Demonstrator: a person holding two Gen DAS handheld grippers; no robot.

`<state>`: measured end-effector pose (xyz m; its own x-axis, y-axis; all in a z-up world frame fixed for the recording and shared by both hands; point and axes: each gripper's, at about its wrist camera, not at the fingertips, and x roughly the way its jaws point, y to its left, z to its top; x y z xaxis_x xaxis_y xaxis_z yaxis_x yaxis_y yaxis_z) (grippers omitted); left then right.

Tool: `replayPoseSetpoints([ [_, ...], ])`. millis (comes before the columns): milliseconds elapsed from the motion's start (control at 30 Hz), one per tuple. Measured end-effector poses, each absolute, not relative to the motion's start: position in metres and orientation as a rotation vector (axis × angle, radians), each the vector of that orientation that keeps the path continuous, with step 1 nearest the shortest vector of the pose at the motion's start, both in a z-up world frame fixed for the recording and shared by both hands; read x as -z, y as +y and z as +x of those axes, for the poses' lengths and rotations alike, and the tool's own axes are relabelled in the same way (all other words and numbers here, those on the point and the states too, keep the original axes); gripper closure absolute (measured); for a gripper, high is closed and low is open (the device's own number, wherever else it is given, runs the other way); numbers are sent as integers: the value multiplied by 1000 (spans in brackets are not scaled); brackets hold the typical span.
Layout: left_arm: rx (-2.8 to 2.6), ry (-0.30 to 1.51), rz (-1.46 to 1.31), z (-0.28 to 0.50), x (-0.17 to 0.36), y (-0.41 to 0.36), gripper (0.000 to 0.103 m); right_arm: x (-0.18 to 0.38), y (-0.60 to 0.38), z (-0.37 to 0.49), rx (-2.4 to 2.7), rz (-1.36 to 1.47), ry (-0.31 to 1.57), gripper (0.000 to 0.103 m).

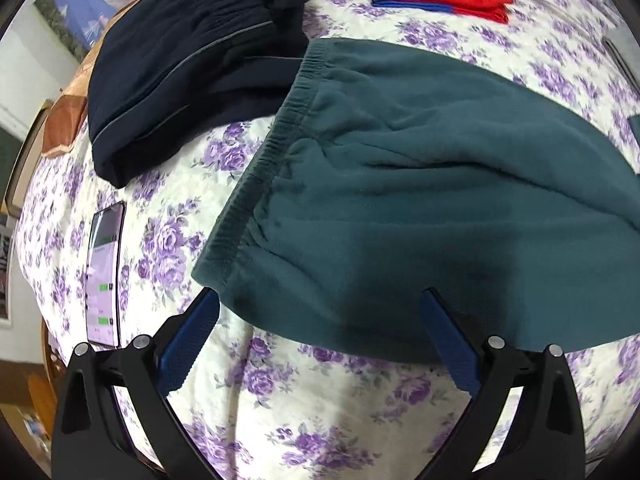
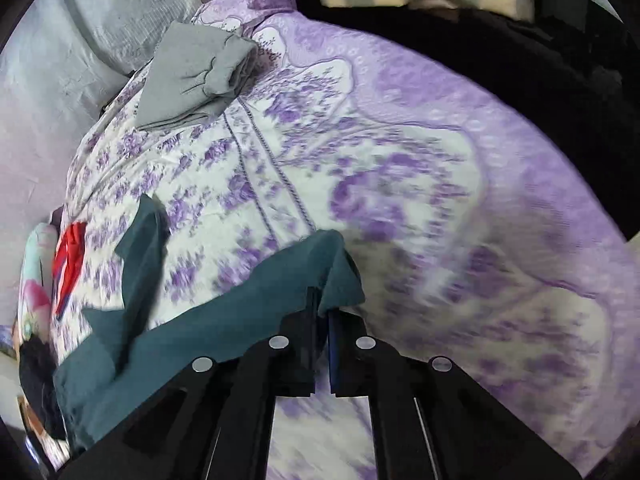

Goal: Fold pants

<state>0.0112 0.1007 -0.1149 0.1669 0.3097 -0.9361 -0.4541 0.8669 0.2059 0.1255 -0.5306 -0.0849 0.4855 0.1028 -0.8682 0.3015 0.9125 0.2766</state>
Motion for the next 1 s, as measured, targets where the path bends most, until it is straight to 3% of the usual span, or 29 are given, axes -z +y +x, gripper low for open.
replayPoseSetpoints([
  [33,-549,1301,-135,10,117,104,5,89,-533,119,126,408,1087,96],
  [67,-554,1305,-147,9,118,108,5,101,-533,114,142,369,1123,87],
  [100,-556,1307,-158,7,119,112,5,113,-535,111,189,322,1145,62],
  [133,-559,1310,-166,4,120,117,5,121,-537,111,249,285,1157,54],
  [200,-564,1310,-169,0,118,124,5,118,-538,109,309,280,1112,50],
  [300,-553,1279,-209,-8,109,136,5,95,-518,114,310,236,1037,36],
  [367,-529,1267,-252,-11,107,142,6,81,-490,121,233,180,1009,35],
  [400,-520,1266,-272,-11,107,144,12,75,-477,123,197,166,1005,33],
  [433,-496,1271,-300,-10,109,145,26,72,-465,122,164,166,1002,31],
  [467,-465,1284,-324,-8,112,147,30,70,-449,123,114,172,1010,28],
  [700,-460,1344,-502,-2,134,174,31,77,-402,108,-15,163,1082,27],
  [900,-458,1383,-563,4,150,187,33,81,-438,83,142,237,1075,26],
  [933,-452,1376,-555,6,149,186,50,82,-447,80,171,251,1072,26],
  [1000,-450,1358,-552,11,147,184,73,87,-469,73,252,290,1072,26],
])
